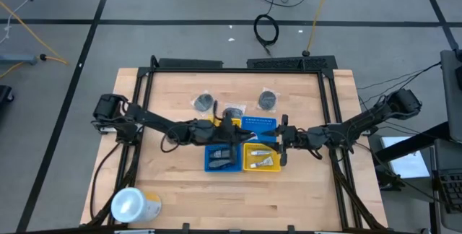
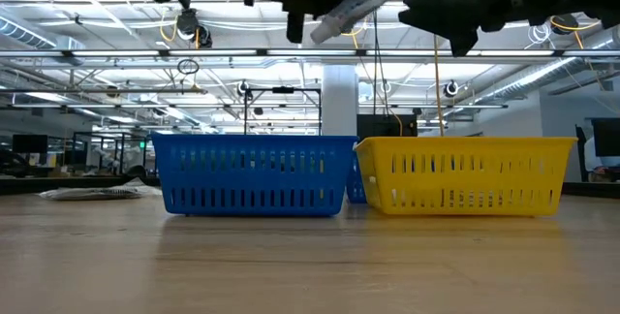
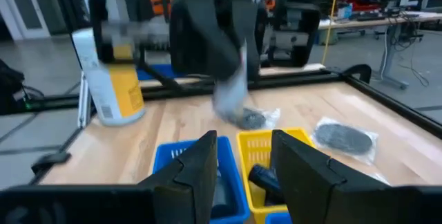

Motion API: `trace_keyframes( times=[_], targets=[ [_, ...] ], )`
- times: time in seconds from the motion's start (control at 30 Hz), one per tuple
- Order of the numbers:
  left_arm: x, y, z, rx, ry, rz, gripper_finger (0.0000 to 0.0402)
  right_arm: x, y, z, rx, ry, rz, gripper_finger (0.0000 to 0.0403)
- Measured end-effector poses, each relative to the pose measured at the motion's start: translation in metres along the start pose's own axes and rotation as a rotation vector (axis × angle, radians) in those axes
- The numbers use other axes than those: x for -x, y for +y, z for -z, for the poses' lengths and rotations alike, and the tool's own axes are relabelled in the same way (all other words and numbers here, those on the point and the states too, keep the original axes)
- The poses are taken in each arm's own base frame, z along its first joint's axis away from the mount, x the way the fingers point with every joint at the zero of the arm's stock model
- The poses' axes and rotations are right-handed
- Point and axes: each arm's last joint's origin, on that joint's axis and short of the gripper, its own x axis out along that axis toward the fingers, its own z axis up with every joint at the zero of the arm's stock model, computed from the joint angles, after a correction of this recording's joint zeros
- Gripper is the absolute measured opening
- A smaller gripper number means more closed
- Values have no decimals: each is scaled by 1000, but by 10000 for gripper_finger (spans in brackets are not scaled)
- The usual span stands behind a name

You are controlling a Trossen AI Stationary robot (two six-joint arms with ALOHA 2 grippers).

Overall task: Pick & Place Travel size toiletries
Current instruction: Put the white toothpaste into the right yellow bin

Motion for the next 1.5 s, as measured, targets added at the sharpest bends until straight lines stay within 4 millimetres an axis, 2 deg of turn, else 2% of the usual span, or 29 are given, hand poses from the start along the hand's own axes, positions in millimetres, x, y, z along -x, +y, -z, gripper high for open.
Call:
trace_keyframes(
  times=[0.23, 0.4, 0.6, 0.8, 1.23, 1.5],
  targets=[
    [-32, -10, 0, -119, 92, -72, 0, -3, -6, -1, -33, -10, 25, 130],
    [-44, -13, -2, -171, 142, -105, 0, -2, -5, 2, -20, 24, 25, 130],
    [-44, -14, -4, -197, 141, -99, 0, -2, -6, 5, -8, 50, 32, 106],
    [-43, -13, -1, -192, 176, -88, 0, -2, -6, 5, 31, 55, 27, 14],
    [-41, -14, -3, -223, 184, -73, 20, -1, -5, 7, 34, 82, -21, 1],
    [-12, -12, -39, -254, 268, -85, 23, 8, -8, 3, 21, 118, -34, 0]
  ],
)
